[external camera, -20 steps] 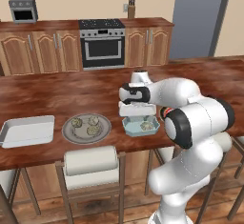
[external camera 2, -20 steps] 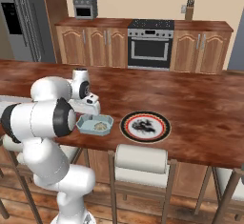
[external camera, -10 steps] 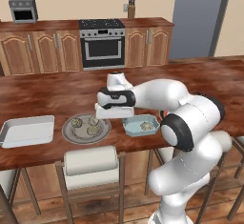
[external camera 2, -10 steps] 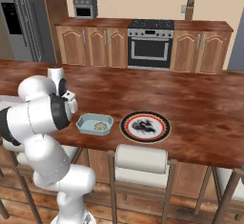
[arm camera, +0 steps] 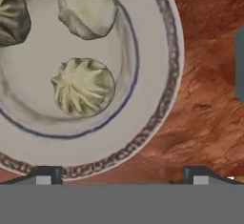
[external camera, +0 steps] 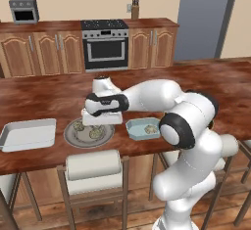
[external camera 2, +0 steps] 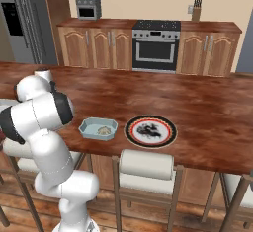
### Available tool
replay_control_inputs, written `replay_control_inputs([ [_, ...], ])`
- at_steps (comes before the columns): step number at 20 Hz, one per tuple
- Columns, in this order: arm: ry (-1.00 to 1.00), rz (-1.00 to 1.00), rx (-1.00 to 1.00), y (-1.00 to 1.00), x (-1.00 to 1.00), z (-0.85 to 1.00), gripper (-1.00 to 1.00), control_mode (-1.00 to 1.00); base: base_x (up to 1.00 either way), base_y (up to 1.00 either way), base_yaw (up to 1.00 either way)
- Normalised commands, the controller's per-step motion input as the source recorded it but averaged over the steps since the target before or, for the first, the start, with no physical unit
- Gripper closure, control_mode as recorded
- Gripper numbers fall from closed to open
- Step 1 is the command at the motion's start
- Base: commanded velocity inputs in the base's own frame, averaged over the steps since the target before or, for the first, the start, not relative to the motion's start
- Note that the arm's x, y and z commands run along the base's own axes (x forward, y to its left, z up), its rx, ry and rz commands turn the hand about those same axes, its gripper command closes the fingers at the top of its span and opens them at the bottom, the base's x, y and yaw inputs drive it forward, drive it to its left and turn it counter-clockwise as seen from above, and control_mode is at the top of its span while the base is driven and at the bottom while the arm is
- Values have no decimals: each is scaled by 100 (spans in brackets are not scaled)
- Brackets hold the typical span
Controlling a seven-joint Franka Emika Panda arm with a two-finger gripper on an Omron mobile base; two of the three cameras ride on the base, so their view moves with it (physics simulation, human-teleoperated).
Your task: Place two dumplings into each of the tupperware containers and then place the containers in the fridge.
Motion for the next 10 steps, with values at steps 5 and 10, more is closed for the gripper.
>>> replay_control_inputs([
  [5,-4,0,0,13,7,-61,-100,-100,0,0,0],
  [10,-3,0,1,13,27,-22,-100,-100,0,0,0],
])
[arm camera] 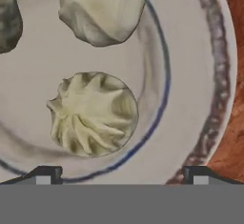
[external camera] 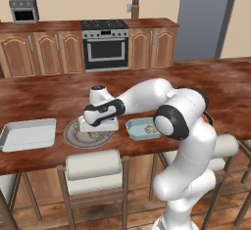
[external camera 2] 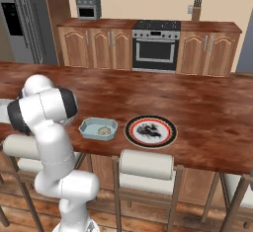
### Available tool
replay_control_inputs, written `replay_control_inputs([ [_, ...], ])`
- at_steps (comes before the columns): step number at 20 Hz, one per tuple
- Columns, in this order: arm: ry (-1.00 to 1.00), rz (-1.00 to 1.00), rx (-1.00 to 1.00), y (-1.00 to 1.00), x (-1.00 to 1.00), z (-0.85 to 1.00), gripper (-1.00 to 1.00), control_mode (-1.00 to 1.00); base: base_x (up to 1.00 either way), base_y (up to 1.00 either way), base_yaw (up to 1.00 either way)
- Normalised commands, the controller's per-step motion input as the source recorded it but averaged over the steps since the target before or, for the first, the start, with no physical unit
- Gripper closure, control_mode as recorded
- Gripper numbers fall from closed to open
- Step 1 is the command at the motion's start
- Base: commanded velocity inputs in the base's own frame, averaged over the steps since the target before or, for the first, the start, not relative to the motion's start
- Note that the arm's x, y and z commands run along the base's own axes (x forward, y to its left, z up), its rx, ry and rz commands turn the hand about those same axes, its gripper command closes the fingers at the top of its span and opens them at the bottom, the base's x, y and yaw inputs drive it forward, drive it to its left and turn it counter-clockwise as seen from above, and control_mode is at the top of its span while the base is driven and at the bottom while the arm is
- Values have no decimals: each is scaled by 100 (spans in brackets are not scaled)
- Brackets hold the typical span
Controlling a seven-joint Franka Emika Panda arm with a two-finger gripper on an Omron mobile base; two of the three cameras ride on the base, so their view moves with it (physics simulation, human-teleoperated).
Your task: Place two dumplings into each of the tupperware containers and then place the containers in the fridge.
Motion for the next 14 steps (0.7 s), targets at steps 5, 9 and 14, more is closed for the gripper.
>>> replay_control_inputs([
  [5,-1,0,1,9,36,0,-100,-100,0,0,0],
  [9,0,0,0,14,28,0,-100,-100,0,0,0],
  [14,0,0,0,16,2,0,-100,-100,0,0,0],
])
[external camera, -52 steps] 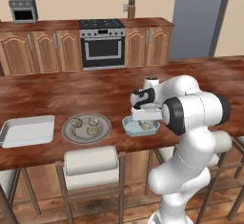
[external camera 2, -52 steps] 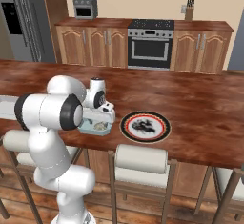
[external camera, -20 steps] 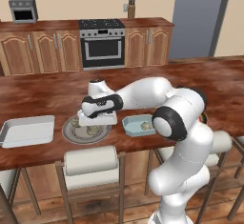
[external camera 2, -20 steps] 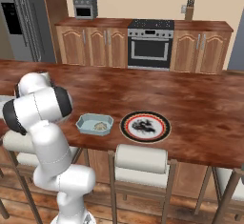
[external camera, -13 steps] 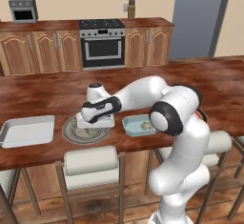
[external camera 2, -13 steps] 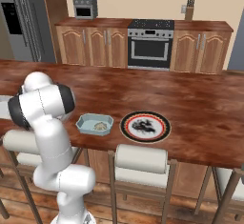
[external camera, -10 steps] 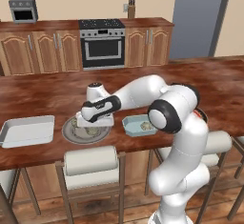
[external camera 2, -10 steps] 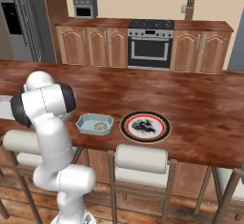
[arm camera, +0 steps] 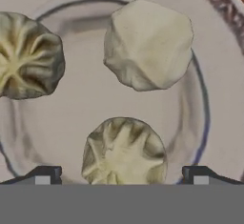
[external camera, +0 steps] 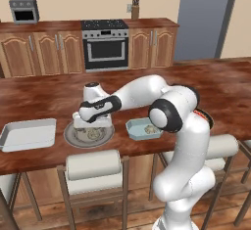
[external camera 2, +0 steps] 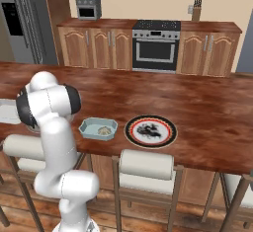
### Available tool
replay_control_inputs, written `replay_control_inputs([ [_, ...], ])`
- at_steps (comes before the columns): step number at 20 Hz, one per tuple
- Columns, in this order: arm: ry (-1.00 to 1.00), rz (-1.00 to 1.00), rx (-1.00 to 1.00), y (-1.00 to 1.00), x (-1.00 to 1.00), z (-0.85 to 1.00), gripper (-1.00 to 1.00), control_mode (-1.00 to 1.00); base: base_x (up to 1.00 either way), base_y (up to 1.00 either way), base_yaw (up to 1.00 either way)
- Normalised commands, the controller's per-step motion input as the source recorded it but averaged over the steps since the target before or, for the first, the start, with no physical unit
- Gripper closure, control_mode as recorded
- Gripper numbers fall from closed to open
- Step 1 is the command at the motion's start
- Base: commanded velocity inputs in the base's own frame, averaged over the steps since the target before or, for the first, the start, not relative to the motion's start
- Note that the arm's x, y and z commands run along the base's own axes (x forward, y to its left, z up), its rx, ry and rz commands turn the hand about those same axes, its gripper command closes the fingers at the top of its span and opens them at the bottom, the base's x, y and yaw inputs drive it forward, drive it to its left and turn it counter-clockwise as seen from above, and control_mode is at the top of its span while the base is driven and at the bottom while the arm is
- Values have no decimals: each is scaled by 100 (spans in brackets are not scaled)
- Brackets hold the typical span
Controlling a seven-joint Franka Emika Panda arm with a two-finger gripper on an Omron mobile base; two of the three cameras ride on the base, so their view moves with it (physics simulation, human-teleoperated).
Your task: Place two dumplings into each of the tupperware containers and then place the containers in the fridge.
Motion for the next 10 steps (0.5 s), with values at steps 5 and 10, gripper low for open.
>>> replay_control_inputs([
  [5,0,0,0,4,-3,-17,-100,-100,0,0,0],
  [10,0,0,0,-1,-2,-14,-100,-100,0,0,0],
])
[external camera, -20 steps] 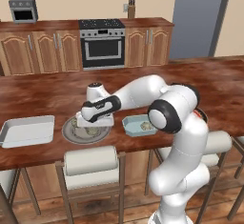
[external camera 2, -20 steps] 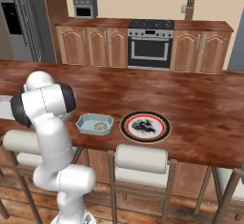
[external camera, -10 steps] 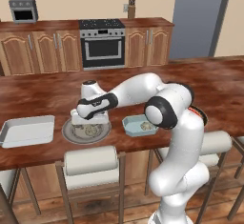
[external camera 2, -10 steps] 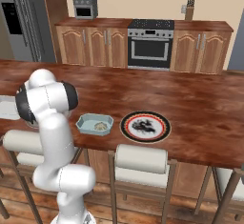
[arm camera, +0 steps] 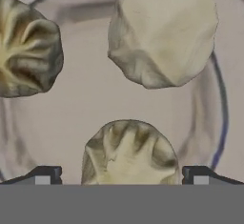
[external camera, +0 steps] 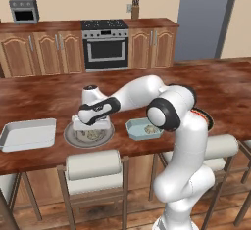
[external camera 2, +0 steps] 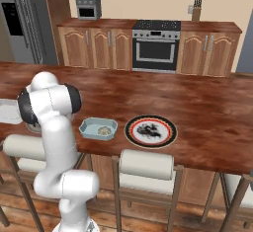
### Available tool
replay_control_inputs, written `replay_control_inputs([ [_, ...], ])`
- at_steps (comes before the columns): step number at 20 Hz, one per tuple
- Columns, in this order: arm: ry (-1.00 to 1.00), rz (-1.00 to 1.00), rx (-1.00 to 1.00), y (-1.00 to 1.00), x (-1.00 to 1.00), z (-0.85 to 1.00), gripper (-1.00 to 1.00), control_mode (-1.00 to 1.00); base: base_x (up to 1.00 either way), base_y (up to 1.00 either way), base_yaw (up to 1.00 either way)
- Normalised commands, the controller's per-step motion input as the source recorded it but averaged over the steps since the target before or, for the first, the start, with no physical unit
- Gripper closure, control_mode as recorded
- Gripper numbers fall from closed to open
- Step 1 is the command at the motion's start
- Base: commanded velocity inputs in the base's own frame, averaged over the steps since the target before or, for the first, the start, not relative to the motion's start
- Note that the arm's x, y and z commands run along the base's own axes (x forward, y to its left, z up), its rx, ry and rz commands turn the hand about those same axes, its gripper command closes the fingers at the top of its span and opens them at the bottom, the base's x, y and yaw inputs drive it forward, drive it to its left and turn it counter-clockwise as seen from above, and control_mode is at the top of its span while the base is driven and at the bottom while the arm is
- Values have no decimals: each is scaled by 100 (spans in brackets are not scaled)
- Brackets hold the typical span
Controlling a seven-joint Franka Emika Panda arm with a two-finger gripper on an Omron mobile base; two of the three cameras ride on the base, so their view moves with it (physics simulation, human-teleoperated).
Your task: Place two dumplings into each of the tupperware containers and then place the containers in the fridge.
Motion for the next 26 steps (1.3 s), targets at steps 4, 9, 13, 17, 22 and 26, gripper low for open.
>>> replay_control_inputs([
  [4,-3,0,0,-9,0,-9,-100,-100,0,0,0],
  [9,-4,0,0,-11,0,-14,100,-100,0,0,0],
  [13,-2,0,0,0,-5,-14,100,-100,0,0,0],
  [17,-5,0,0,-16,-9,23,100,-100,0,0,0],
  [22,-3,0,0,-59,-8,67,100,-100,0,0,0],
  [26,0,0,0,-97,-21,49,100,-100,0,0,0],
])
